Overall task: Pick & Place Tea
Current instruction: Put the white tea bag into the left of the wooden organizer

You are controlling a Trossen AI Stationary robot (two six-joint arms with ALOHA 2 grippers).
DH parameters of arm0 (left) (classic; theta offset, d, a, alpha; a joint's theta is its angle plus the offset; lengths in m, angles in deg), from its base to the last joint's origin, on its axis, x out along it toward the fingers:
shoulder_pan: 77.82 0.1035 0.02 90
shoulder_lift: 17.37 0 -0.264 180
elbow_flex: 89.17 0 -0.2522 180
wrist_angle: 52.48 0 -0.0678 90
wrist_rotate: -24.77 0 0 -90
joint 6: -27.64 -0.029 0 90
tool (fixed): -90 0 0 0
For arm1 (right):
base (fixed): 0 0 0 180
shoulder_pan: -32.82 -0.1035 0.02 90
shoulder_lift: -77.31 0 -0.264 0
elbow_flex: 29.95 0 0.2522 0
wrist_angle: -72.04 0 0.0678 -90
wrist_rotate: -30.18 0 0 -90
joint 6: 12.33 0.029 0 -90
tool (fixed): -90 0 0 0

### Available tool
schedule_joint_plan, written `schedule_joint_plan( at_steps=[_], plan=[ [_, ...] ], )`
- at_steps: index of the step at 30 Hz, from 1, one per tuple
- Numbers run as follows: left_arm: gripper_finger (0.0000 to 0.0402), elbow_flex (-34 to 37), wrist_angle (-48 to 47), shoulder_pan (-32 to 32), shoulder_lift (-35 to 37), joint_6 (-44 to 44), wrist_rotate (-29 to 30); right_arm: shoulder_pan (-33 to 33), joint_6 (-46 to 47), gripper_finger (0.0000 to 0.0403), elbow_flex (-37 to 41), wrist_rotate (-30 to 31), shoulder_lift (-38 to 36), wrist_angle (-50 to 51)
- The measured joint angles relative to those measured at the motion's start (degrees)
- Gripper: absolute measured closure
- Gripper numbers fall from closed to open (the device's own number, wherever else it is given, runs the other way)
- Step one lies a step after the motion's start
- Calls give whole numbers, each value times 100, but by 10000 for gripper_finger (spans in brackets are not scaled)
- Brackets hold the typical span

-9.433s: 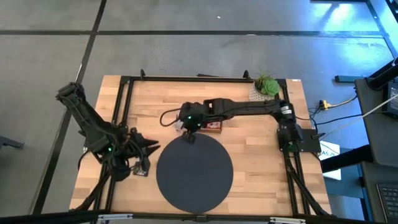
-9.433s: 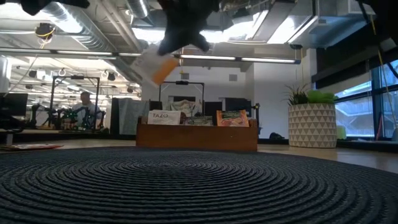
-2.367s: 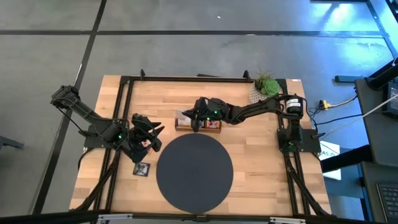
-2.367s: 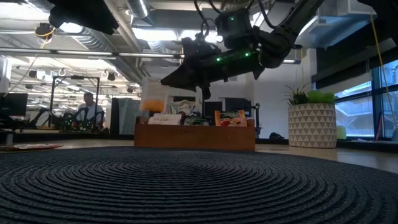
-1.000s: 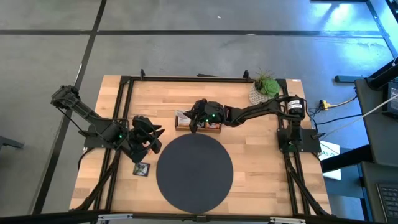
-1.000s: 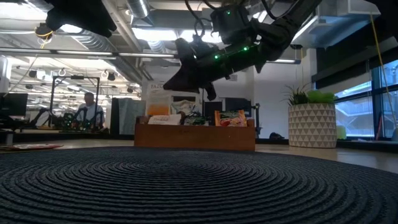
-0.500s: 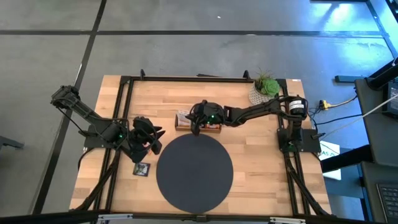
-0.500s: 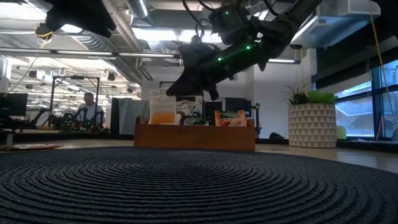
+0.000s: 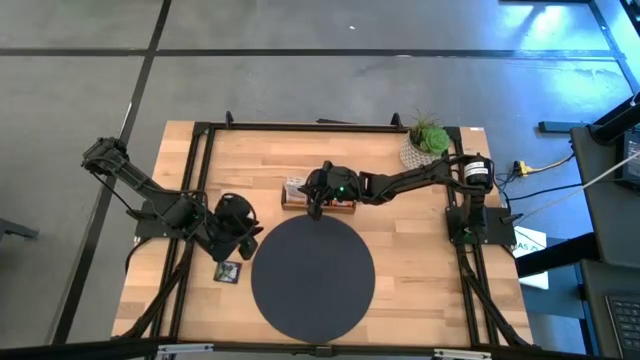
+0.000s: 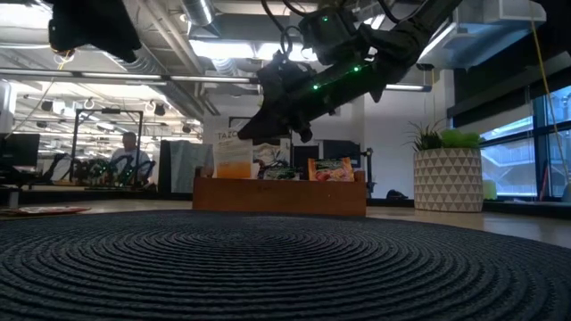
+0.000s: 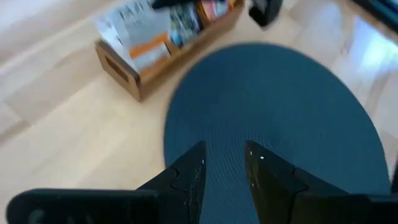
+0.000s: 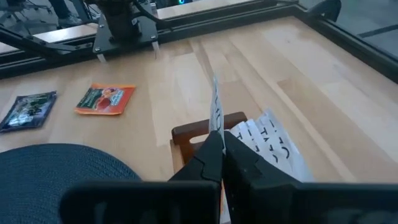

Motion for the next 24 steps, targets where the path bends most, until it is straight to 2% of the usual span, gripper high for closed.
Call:
schedule_joint_plan(
  at_steps=[11,18,24],
  plan=[
    [296,0,0,0,0,-1,-993,-13,-1,398,2,-2,0,61],
    [293,0,0,0,-2,0,-1074,-15,7,396,2,0,0,63],
    [295,0,0,0,-2,-1,-1076,-15,10,372,2,0,2,63]
  ],
)
